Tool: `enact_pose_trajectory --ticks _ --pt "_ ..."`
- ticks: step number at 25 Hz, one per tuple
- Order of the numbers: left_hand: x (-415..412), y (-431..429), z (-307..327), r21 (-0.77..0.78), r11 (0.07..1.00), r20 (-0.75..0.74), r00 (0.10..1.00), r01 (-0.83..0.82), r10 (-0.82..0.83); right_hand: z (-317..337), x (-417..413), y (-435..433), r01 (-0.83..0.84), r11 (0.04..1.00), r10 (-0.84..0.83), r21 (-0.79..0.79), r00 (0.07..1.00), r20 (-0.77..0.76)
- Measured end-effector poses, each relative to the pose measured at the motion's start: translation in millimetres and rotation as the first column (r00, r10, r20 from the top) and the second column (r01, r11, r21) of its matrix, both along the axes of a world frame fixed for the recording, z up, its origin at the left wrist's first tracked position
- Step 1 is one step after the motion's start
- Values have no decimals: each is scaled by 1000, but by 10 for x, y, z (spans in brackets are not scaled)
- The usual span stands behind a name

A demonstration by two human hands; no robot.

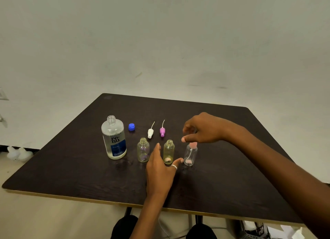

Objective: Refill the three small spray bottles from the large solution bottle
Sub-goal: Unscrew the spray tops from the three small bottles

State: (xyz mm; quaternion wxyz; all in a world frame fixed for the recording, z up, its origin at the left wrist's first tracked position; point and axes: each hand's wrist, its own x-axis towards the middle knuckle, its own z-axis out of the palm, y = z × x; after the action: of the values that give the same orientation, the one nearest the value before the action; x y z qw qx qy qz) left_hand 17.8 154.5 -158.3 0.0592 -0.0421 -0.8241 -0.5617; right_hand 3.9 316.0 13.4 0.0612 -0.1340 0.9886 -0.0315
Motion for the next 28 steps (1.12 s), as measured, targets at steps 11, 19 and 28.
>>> enact_pose_trajectory --ticks 11,19,28 --pt "585 281 178 -81 997 -318 948 -9 -18 -200 103 45 3 998 -3 60 1000 -12" --pt "369 609 221 -23 987 -169 973 156 -158 -235 180 112 39 998 -36 41 997 -61" --pt "286 647 78 18 991 -236 963 136 -128 -370 181 114 138 989 -133 58 987 -88"
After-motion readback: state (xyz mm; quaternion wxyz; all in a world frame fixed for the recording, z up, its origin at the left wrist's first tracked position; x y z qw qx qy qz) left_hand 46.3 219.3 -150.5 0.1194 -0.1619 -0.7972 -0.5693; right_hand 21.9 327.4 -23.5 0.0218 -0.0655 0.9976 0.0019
